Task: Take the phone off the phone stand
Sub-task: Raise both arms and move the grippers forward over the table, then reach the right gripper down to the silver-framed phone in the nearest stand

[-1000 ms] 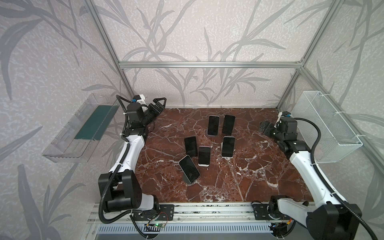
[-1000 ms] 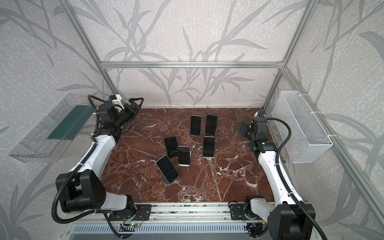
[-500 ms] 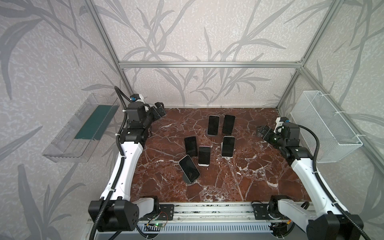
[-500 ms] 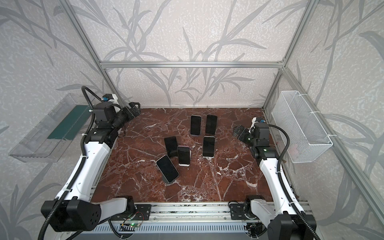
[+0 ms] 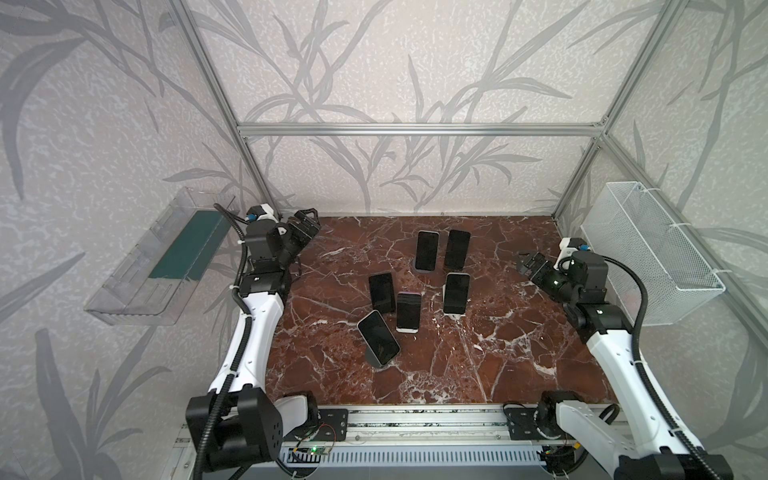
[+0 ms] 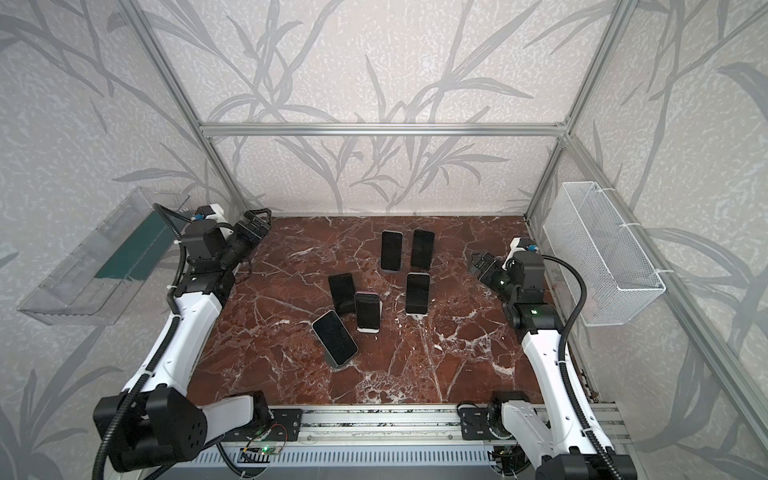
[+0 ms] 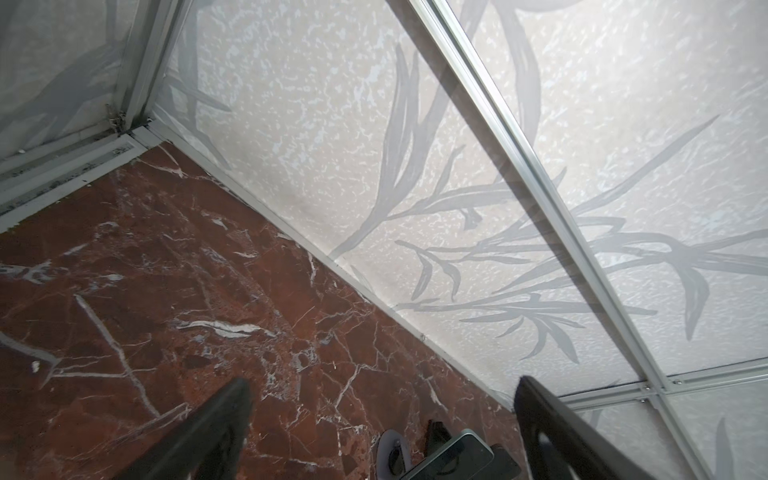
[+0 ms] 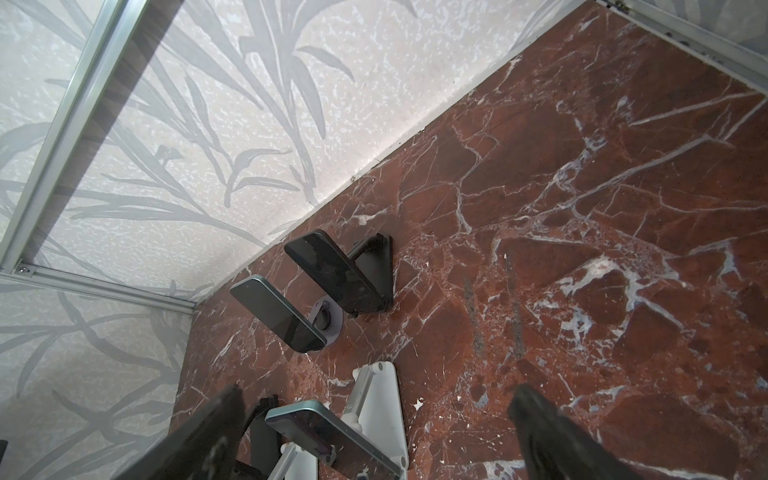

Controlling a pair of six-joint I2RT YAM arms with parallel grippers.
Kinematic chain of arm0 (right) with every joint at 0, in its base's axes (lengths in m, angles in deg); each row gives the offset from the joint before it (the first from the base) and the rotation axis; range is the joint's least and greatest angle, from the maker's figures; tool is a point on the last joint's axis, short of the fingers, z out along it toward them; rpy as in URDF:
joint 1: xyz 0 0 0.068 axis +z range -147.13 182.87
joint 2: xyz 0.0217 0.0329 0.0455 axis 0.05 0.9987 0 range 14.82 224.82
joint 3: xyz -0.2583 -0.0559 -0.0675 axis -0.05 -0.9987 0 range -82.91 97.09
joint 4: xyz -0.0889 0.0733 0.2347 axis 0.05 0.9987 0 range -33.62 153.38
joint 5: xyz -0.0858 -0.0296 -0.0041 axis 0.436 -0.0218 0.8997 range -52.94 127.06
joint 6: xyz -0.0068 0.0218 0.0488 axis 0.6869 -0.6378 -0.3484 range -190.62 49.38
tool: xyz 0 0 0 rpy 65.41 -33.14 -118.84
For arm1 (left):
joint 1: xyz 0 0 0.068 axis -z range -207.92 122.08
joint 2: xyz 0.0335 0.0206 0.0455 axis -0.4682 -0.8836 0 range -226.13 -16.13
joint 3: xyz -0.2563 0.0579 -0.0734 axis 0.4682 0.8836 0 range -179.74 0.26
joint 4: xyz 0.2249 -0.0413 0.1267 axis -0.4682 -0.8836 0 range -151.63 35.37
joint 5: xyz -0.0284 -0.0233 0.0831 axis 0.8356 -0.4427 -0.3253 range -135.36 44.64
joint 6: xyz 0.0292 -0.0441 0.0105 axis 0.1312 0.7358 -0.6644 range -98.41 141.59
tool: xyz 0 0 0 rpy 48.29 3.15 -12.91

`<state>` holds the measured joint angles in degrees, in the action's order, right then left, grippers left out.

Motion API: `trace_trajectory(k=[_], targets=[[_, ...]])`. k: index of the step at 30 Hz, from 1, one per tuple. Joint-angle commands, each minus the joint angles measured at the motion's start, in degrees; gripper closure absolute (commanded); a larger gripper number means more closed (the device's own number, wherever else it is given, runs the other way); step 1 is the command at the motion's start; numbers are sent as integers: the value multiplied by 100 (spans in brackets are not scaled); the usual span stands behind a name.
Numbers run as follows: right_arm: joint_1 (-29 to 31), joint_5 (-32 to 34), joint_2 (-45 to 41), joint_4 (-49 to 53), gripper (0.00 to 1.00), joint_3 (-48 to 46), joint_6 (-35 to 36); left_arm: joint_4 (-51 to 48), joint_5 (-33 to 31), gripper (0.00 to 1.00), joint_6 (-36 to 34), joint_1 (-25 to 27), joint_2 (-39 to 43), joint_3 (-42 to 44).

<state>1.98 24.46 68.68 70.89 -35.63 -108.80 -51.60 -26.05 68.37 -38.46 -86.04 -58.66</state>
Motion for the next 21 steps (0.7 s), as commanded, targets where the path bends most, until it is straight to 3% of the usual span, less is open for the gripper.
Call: trace_trajectory(k=[1,4,5,9,14,16,18,21], targets=[[-26,-530,-25,-756,1,-265,-272,19,555,1,20,-50,-165,-73],[-34,-1048,191,-1271,0,-413,-387,-267,183,1,-318,84,106,-111],[-26,-1186,288,-1240,2,-354,-391,-189,-207,1,-252,134,282,44],[250,-1265,559,-910,10,-26,-212,42,-36,1,141,174,359,228],[1567,22,610,39,10,605,916,641,1086,2,1031,350,-307,234],[2194,634,646,173,9,753,1223,197,914,6,634,698,-392,73],[2702,1043,796,328,9,1015,1427,-704,296,7,-23,1204,-337,-142],[3272,1259,1048,474,8,1311,1498,-861,-14,5,-145,1506,-257,-111]])
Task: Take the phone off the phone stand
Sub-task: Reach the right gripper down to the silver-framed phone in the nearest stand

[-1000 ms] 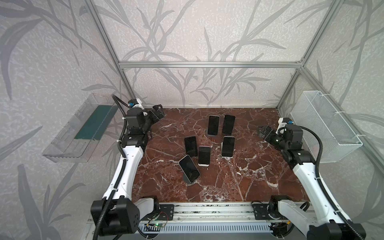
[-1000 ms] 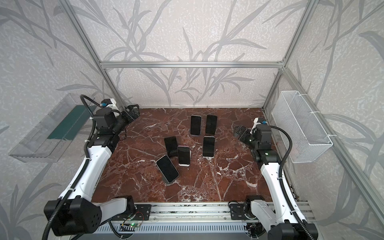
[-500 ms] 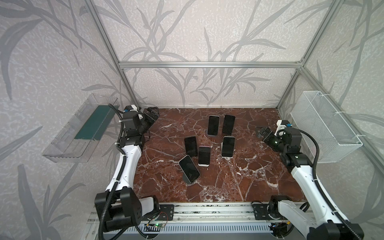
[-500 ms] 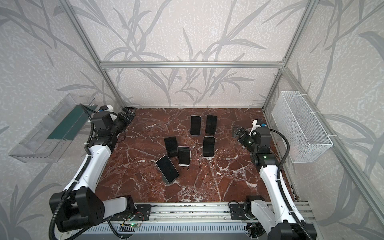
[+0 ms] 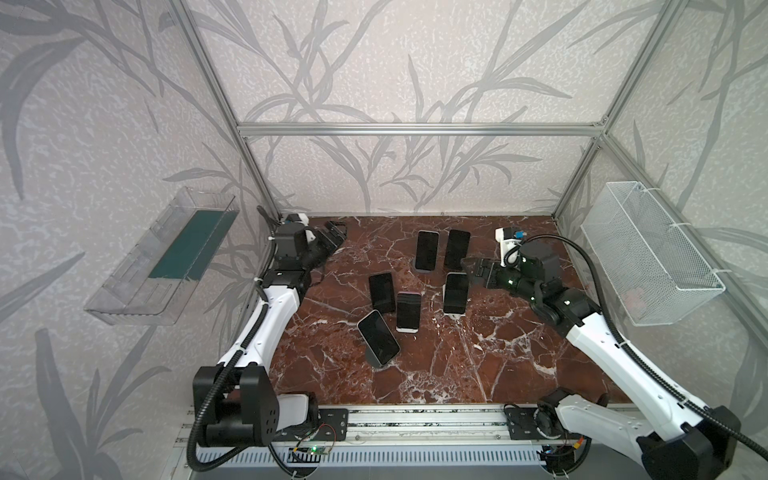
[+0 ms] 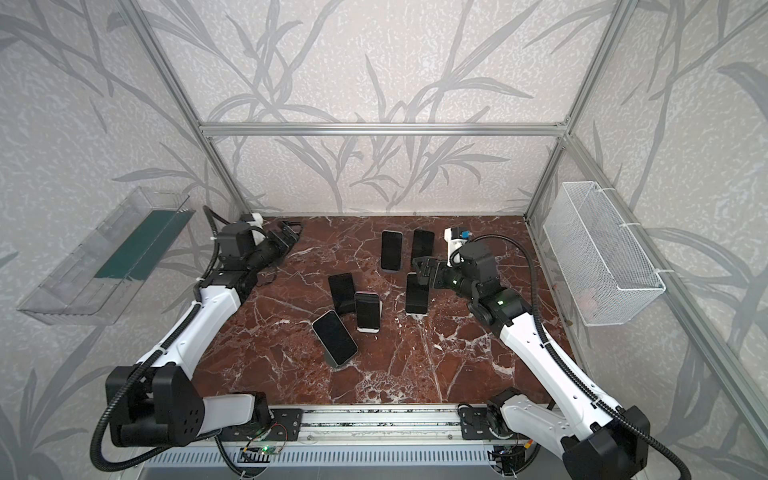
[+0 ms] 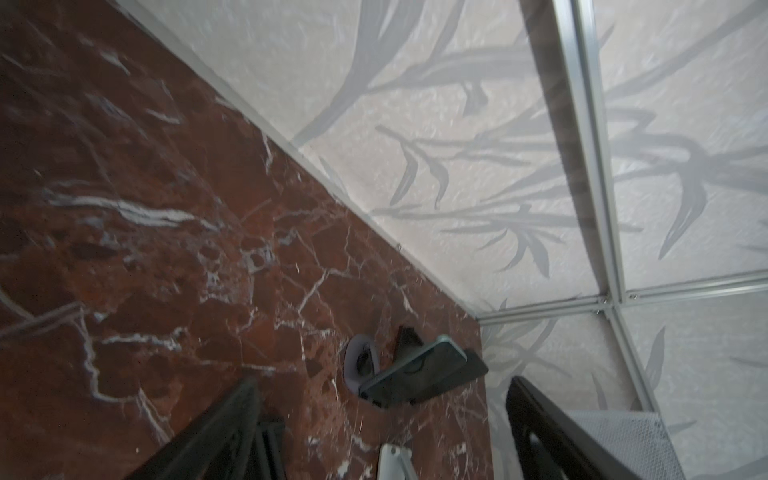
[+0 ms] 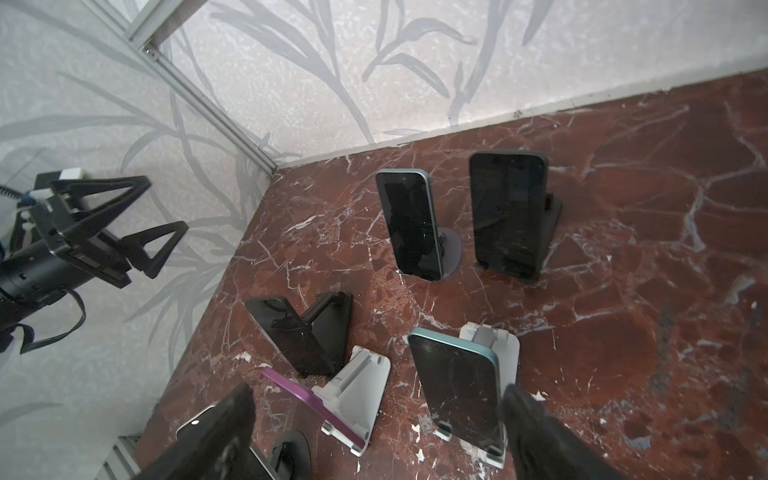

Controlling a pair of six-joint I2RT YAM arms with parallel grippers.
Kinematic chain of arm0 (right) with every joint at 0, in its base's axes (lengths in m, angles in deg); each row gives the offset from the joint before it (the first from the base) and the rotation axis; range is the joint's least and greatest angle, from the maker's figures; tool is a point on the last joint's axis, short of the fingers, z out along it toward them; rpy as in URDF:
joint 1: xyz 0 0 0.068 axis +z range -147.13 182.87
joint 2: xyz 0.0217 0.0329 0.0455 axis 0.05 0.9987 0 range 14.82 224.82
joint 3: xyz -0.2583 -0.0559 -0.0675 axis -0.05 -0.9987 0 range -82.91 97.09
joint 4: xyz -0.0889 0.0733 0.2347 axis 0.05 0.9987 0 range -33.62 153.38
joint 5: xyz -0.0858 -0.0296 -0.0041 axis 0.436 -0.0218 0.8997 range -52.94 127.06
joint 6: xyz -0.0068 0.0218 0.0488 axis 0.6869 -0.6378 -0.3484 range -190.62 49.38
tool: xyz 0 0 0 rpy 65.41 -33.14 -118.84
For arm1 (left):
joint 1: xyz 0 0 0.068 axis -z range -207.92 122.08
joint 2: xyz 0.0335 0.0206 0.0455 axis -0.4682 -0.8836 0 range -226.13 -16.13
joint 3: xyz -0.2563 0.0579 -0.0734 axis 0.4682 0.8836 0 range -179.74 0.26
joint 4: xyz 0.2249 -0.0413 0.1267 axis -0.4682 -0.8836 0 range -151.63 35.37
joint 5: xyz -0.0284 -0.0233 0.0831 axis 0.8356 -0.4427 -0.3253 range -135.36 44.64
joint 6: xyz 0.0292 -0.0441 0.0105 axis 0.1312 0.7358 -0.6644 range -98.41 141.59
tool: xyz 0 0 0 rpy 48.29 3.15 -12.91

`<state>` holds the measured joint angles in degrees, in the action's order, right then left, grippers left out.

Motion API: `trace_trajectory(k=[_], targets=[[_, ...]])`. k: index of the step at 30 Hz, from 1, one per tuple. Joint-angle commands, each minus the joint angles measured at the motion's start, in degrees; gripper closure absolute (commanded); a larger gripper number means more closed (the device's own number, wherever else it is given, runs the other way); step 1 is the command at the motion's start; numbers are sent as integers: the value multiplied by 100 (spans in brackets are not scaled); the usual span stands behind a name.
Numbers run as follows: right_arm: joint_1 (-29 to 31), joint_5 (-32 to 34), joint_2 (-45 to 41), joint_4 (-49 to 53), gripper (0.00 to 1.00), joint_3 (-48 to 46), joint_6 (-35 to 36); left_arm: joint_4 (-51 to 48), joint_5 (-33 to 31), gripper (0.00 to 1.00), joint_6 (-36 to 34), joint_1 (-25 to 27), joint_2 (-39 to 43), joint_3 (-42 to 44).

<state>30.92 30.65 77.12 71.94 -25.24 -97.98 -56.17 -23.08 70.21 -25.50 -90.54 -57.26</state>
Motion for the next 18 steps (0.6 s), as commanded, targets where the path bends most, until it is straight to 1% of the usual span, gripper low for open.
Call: trace_trajectory(k=[1,2,6,8,11,13,15,18], targets=[[628,699,300,382,5,365,487,-282,-296,4,-221,208,198,-183],[910,861,415,426,0,478,588,-114,-262,4,-115,189,199,-94],[2000,1443,812,401,1,756,1032,-164,-451,4,-230,160,189,-38],[2325,1381,950,119,1,672,1085,-152,-430,4,-186,99,180,-24],[2635,1115,1136,-308,1,487,895,-7,-366,4,-71,-58,224,69],[2985,1421,1368,-260,1,600,987,-42,-530,5,-112,-132,293,120],[3430,1544,1685,-155,1,809,1219,-79,-678,5,-53,-233,325,167],[3726,1513,2123,-138,1,984,1143,101,-452,5,230,-453,274,231]])
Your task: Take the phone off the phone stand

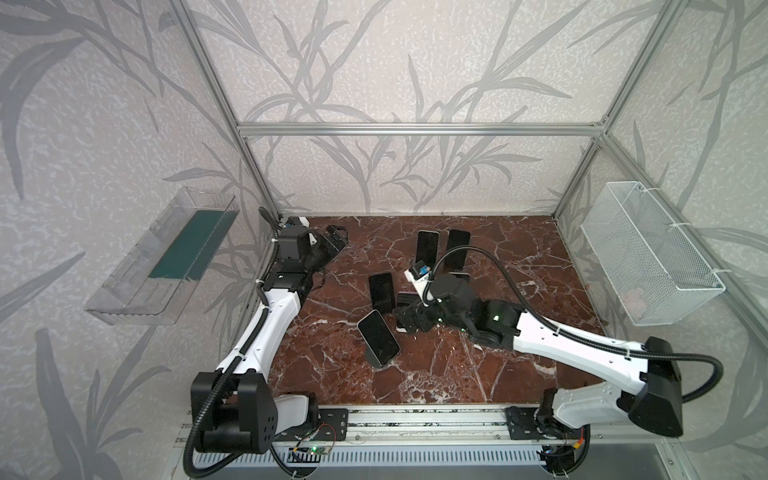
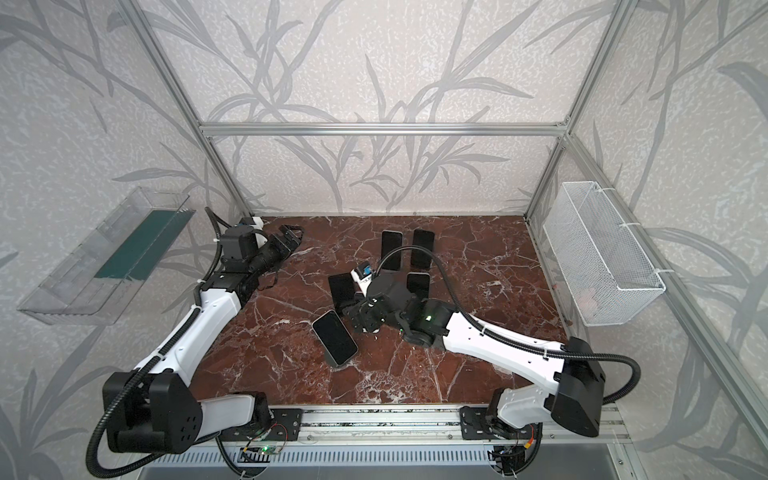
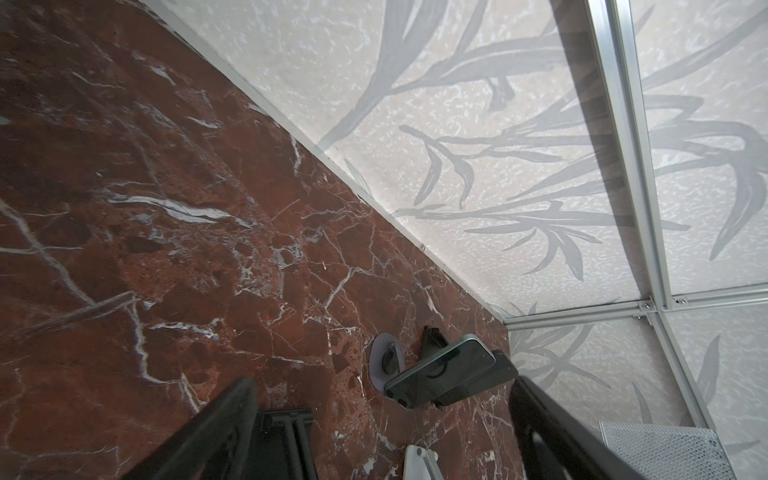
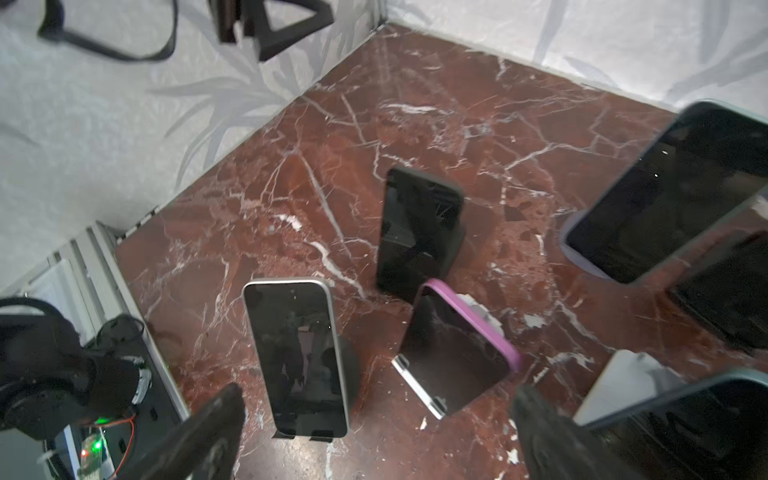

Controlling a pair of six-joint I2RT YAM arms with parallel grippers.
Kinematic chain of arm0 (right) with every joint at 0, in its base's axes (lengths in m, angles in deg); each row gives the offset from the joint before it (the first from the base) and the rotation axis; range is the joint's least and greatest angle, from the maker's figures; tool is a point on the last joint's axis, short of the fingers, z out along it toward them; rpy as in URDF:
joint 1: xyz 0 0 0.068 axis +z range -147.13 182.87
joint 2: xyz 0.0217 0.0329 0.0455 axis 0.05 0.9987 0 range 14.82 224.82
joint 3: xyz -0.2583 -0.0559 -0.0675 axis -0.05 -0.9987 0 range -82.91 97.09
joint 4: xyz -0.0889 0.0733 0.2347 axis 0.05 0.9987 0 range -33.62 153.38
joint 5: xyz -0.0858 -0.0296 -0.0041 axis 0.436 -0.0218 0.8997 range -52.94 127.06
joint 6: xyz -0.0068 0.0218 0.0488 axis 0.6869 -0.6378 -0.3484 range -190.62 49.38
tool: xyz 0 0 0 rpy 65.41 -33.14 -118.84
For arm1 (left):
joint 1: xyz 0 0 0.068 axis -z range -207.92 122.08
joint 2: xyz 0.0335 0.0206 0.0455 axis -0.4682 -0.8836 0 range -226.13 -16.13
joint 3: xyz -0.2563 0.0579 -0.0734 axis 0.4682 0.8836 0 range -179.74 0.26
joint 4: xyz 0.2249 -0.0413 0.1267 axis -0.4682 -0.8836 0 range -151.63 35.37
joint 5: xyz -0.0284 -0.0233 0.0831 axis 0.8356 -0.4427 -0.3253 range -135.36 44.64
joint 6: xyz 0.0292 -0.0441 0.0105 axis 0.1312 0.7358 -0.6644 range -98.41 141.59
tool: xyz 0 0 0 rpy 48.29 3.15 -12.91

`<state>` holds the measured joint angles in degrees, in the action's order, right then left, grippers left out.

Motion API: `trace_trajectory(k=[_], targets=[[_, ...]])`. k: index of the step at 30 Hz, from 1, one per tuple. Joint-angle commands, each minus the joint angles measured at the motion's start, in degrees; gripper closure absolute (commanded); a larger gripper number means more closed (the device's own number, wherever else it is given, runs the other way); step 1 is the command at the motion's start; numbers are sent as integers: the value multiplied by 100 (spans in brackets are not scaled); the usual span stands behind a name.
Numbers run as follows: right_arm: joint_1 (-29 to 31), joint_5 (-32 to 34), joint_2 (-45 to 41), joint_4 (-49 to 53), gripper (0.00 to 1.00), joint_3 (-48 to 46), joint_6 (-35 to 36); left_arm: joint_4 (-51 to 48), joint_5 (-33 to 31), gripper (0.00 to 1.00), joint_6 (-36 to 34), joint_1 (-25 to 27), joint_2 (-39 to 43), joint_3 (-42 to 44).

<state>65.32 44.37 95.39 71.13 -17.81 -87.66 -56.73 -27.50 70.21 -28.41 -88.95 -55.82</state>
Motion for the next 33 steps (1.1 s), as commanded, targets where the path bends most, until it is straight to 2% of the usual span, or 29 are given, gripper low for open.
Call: trace_trajectory(k=[1,5,12,33], targets=[[339,96,414,-76,1,280,28,188,29,5,286,-211,97,104],[549,95,882,35,1,615,-1,206,36,5,321,-314,17,131],[567,191,1434,211,1,1156,27,299,200,6,385,-370,-17,143],[566,829,2253,91,1,1531,-242,279,373,7,445,-372,-351,106]])
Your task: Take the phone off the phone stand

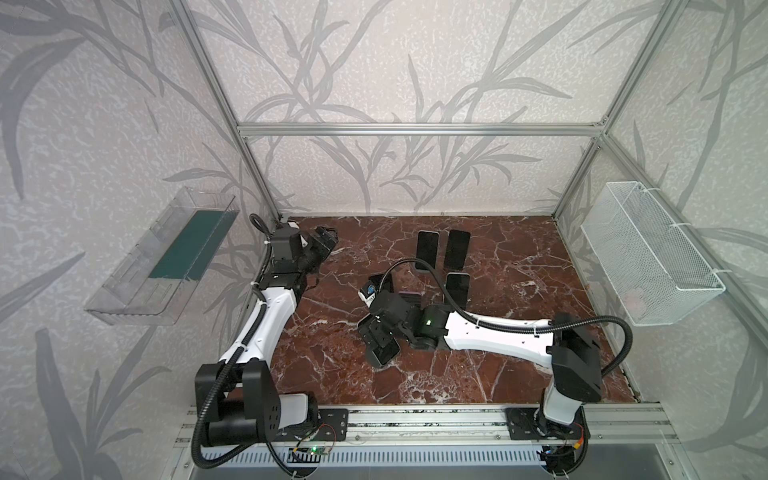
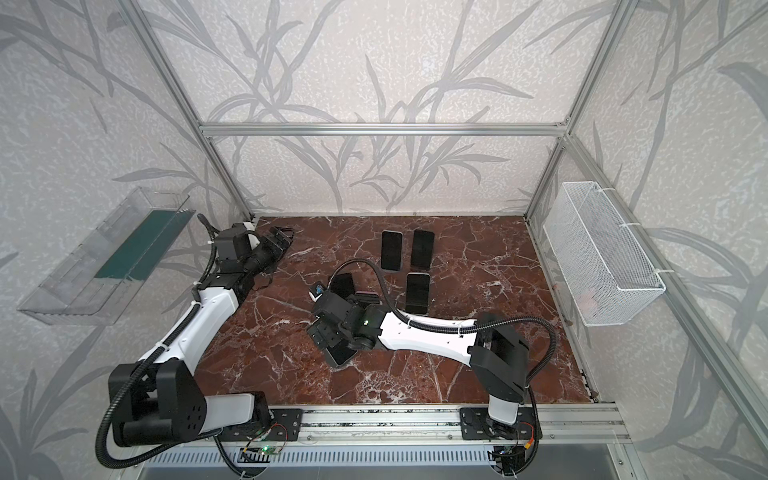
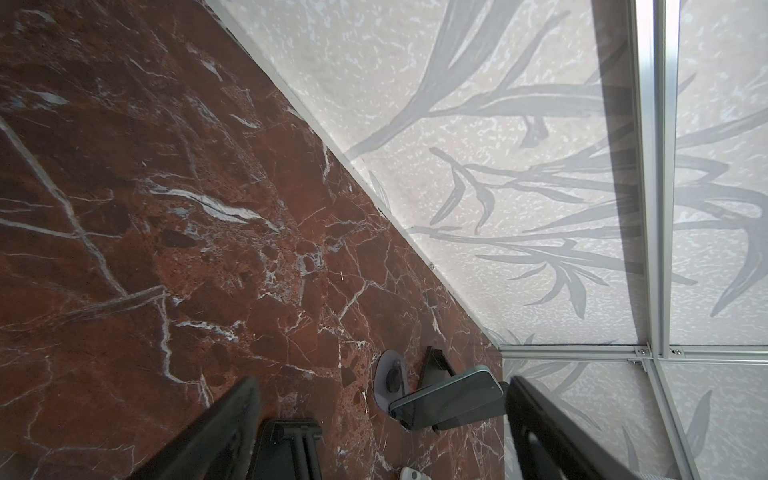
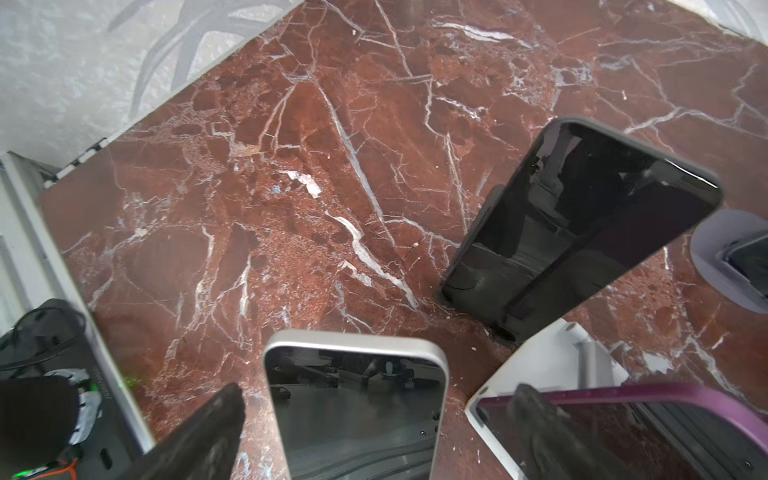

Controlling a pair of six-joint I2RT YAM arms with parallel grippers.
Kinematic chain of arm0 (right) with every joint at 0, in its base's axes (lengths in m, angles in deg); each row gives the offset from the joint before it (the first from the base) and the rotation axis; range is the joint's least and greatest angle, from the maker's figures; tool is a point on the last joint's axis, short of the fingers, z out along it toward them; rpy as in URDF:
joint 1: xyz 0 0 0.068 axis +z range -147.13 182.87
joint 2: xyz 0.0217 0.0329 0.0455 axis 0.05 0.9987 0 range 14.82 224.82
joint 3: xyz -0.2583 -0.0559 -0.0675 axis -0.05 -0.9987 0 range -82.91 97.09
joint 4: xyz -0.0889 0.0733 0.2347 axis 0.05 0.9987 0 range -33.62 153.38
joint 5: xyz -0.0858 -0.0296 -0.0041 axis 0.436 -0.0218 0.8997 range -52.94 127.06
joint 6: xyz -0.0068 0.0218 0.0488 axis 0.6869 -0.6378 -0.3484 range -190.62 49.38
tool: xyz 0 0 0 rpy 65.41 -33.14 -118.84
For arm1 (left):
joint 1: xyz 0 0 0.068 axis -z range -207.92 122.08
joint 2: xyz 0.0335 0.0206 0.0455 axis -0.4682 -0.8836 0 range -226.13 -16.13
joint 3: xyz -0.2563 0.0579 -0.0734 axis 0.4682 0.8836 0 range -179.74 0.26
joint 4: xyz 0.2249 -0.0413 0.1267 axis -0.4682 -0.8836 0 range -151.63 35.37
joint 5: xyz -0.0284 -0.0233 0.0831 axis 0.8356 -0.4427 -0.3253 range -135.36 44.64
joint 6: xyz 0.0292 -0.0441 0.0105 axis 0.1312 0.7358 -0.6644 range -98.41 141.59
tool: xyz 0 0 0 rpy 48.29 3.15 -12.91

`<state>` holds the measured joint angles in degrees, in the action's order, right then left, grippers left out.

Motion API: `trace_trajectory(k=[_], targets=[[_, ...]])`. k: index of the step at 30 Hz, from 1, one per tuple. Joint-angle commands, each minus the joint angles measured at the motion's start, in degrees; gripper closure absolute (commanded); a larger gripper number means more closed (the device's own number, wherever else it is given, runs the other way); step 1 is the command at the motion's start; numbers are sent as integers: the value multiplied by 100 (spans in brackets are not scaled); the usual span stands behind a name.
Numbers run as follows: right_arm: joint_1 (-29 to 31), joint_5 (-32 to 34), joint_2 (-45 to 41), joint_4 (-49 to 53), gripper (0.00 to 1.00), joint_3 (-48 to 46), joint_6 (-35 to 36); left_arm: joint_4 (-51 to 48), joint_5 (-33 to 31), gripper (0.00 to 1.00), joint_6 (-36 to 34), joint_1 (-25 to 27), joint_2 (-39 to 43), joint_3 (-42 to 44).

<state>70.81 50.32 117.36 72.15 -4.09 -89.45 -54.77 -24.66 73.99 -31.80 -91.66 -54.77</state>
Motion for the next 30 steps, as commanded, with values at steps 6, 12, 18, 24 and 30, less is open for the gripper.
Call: trace_trajectory(k=[6,12,18,24,30], targets=[[22,120,235,-71,1,274,-66,85,105,8,60,-28,-37,-8],[19,96,291,-184,1,257,-180,107,106,8,81,-38,-40,1],[31,313,362,-479,1,117,-354,152,138,8,122,-34,-37,26],[43,593,477,-514,1,215,-315,149,194,8,118,-66,-30,-8],[36,578,499,-567,8,152,-270,129,146,8,120,-133,22,1]])
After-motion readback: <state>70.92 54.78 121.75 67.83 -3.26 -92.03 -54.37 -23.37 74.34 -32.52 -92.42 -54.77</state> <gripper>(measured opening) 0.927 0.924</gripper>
